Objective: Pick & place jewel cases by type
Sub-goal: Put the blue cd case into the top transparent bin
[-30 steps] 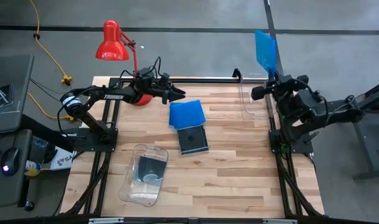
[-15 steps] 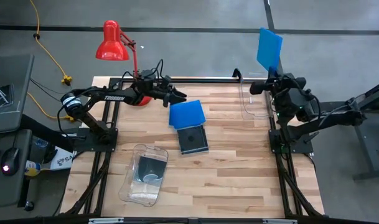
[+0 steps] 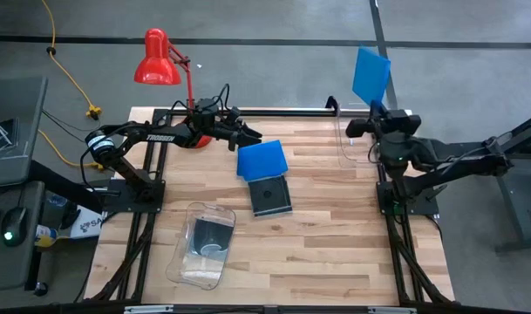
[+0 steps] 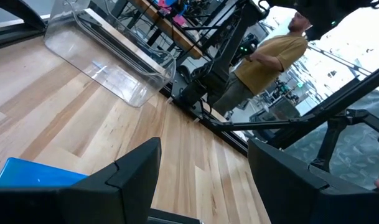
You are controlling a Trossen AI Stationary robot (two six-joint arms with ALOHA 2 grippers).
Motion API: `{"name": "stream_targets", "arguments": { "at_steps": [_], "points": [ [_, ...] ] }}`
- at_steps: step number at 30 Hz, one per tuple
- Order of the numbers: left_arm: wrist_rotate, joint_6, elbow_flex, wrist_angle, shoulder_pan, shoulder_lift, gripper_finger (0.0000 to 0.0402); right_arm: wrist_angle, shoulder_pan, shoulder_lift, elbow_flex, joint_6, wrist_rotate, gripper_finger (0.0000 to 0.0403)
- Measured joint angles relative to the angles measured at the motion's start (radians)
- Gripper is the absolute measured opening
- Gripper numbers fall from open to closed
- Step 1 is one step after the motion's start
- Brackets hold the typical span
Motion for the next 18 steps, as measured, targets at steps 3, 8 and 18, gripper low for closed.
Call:
{"name": "stream_targets", "arguments": {
  "at_steps": [3, 8, 18],
  "points": [
    [0.001, -0.001, 0.000, 0.000, 0.000, 0.000, 0.0239, -0.113, 0.000, 0.001, 0.000, 0.123, -0.017, 0.0022],
    [0.001, -0.001, 0.000, 0.000, 0.000, 0.000, 0.0239, -0.266, -0.028, 0.000, 0.000, 0.297, -0.085, 0.0019],
    [0.000, 0.003, 0.000, 0.000, 0.000, 0.000, 0.0239, -0.679, -0.233, 0.053, -0.001, 0.636, -0.472, 0.0019]
  ]
}}
